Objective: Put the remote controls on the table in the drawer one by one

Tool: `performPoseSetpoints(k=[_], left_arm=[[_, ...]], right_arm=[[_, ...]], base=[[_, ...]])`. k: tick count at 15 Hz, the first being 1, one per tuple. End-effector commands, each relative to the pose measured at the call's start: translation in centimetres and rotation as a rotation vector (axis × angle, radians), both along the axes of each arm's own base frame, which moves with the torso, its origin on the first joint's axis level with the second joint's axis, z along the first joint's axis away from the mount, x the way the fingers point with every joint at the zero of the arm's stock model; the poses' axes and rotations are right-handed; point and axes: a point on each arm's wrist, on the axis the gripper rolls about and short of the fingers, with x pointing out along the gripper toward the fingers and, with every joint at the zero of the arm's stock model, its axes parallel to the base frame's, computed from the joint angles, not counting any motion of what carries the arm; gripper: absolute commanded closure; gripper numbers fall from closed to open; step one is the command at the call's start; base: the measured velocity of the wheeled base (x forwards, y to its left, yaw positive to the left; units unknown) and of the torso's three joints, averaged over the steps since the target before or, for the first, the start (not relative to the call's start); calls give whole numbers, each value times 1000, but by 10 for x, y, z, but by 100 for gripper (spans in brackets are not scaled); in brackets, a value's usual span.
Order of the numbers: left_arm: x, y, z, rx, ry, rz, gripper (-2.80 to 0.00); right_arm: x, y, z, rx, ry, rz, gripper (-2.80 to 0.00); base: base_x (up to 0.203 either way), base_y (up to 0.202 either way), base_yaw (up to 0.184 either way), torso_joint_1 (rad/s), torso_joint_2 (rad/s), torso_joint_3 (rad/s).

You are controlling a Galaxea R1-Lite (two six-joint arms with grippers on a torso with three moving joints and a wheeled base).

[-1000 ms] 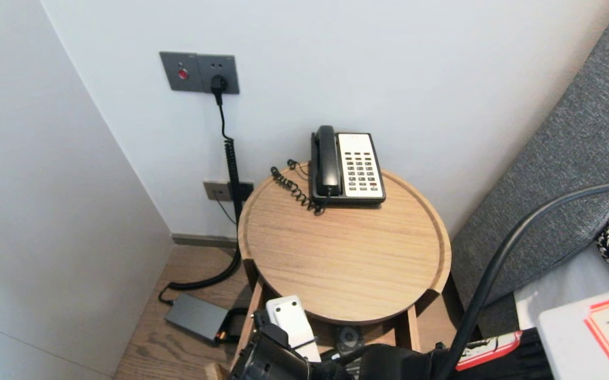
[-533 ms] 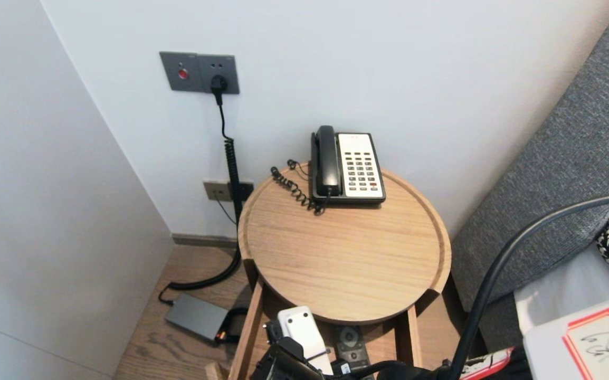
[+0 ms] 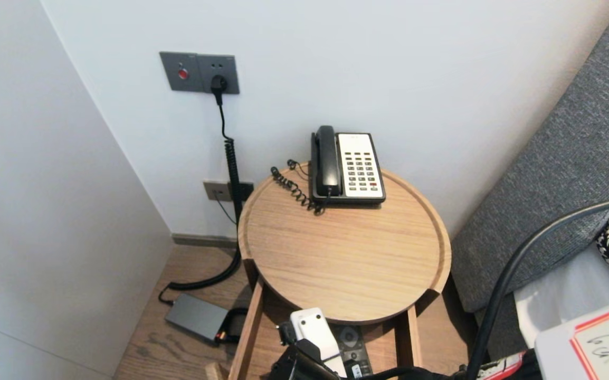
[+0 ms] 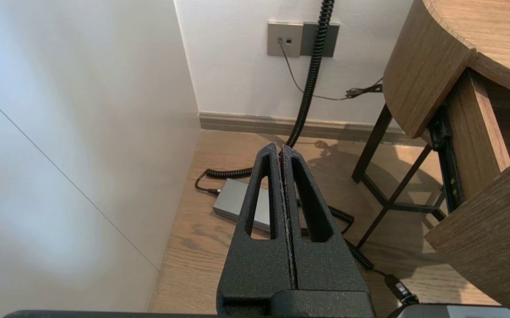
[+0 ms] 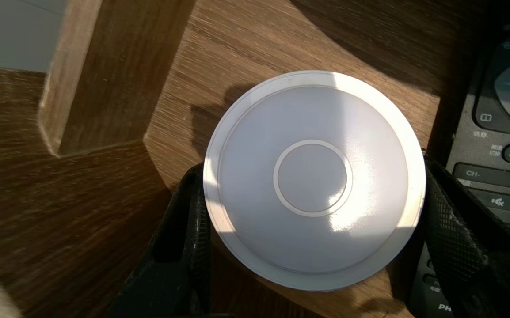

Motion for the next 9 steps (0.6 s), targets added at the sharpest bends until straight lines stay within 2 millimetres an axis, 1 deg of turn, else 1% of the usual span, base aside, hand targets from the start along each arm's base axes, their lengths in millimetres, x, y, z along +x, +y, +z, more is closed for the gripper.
performPoseSetpoints(k=[1, 9], left_arm=[[1, 0, -4, 0, 13, 0, 0], [1, 0, -4, 0, 13, 0, 0]], right_arm=[[-1, -5, -6, -7, -20, -18, 0], [3, -2, -12, -1, -35, -16, 0]], base=[[0, 0, 0, 0, 0, 0], [0, 0, 0, 0, 0, 0]])
